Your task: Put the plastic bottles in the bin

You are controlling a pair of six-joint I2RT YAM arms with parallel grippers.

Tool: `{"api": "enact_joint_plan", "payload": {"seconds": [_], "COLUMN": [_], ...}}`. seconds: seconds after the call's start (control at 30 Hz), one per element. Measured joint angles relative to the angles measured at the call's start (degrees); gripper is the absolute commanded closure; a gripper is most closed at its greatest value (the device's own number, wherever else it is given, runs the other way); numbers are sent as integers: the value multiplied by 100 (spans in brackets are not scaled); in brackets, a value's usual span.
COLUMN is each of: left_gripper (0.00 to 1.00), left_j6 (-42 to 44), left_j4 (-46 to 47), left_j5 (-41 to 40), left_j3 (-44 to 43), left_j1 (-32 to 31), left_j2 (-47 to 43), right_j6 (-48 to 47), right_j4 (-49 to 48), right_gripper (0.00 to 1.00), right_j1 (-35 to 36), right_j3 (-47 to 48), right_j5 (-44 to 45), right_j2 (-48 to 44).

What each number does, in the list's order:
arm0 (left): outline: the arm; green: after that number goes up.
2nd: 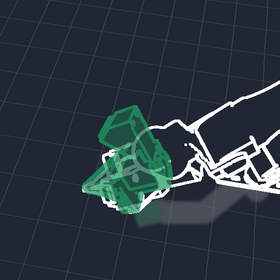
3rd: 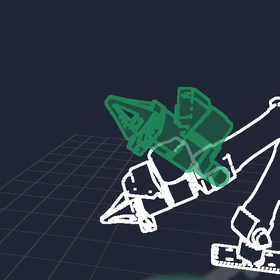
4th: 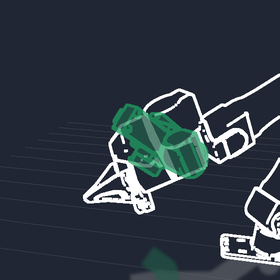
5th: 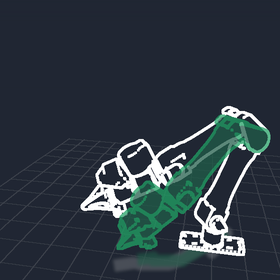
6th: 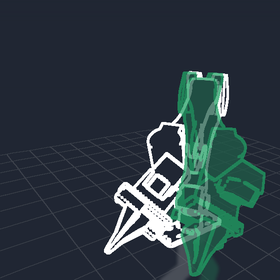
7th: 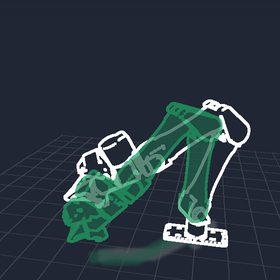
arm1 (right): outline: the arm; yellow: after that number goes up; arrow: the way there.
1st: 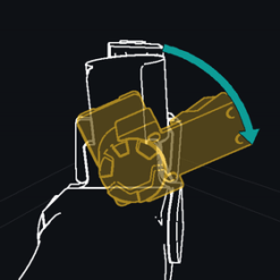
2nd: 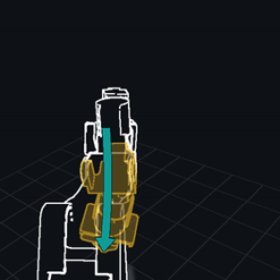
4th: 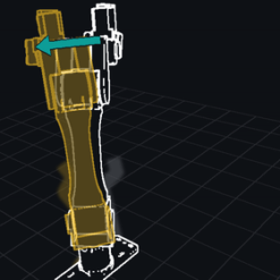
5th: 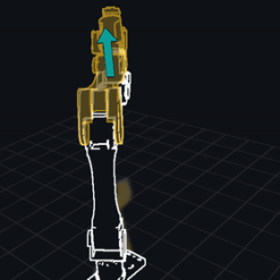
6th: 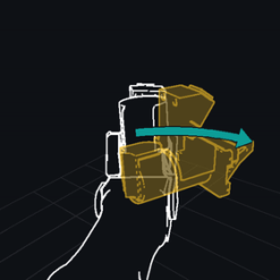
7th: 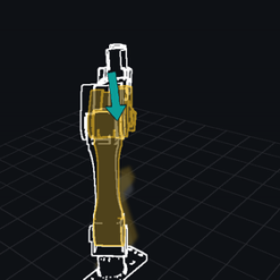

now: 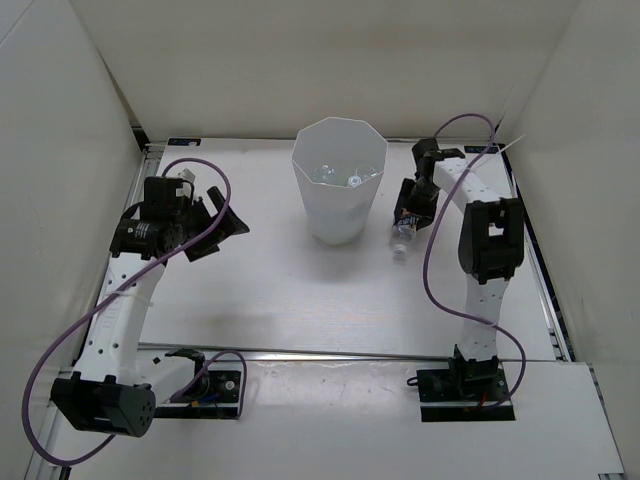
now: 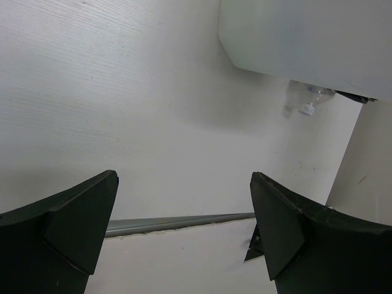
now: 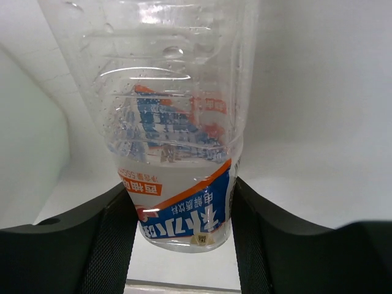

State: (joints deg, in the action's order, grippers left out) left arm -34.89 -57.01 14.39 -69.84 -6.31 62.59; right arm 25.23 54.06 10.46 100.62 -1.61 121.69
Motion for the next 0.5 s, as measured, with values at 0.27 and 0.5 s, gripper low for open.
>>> {"api": "enact_joint_plan", "payload": {"seconds": [0.27,0.5], "left_gripper": [0,0], "left_j6": [0,-4], "left_j4": [2,11], "left_j5": [0,0], "left_j3": [-7,-9], "left_j1": [-2,-2], "left_j2": [15,61], "right_j6": [28,341], "right_j4": [275,-201], "right_gripper": [47,47], "right_j1": [-254,-365], "right_j3": [588,2334], "right_j5": [144,-426], "right_j2": [-1381,-2295]}}
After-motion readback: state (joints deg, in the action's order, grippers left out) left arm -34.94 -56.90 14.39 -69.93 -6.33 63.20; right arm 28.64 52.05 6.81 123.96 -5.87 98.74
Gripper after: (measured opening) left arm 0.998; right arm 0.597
